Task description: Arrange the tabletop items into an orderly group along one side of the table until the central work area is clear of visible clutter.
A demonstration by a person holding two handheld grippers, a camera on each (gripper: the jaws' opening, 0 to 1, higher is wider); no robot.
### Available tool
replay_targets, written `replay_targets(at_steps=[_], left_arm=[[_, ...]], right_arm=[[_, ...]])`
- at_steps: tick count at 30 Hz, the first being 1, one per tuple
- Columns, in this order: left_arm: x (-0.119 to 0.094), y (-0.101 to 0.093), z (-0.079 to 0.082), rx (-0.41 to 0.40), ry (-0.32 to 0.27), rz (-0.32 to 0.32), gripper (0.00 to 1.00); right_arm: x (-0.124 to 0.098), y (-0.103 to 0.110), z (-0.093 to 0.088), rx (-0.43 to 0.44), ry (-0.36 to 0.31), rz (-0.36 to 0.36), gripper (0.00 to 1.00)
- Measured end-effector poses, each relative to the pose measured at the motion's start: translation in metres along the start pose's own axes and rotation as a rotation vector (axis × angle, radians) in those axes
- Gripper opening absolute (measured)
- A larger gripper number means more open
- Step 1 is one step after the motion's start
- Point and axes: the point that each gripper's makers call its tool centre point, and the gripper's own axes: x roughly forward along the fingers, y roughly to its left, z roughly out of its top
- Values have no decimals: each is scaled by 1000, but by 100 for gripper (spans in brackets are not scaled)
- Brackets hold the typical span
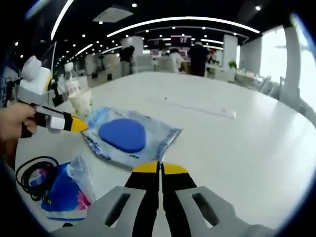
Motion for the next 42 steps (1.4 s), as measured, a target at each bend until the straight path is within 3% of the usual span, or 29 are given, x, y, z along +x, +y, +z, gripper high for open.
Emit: replay_targets(at_steps=[12,18,23,25,28,29,32,38,42], left_arm=[[3,6,-1,-77,-6,30,2],[3,8,2,-104,-15,35,4],[-4,10,2,-124,-15,51,6],[-12,11,6,-145,-33,49,5],[-19,14,5,-161,-23,47,15],[-24,15,2,-215,-17,46,17],[-34,20,0,-222,-25,45,19],[-59,11,2,-103,-35,-25,30],[-78,8,6,-54,-60,-48,38]], right_arm=[[5,-2,-3,5,-4,0,1],[6,0,-5,-35,12,-10,1],[3,-3,-5,33,31,-22,4],[0,-6,-3,79,34,-46,7],[-6,-11,-1,130,35,-57,14],[-8,-11,0,153,30,-57,18],[-15,-8,3,201,21,-31,27],[-33,1,14,168,4,1,44],[-44,18,22,185,-12,72,57]])
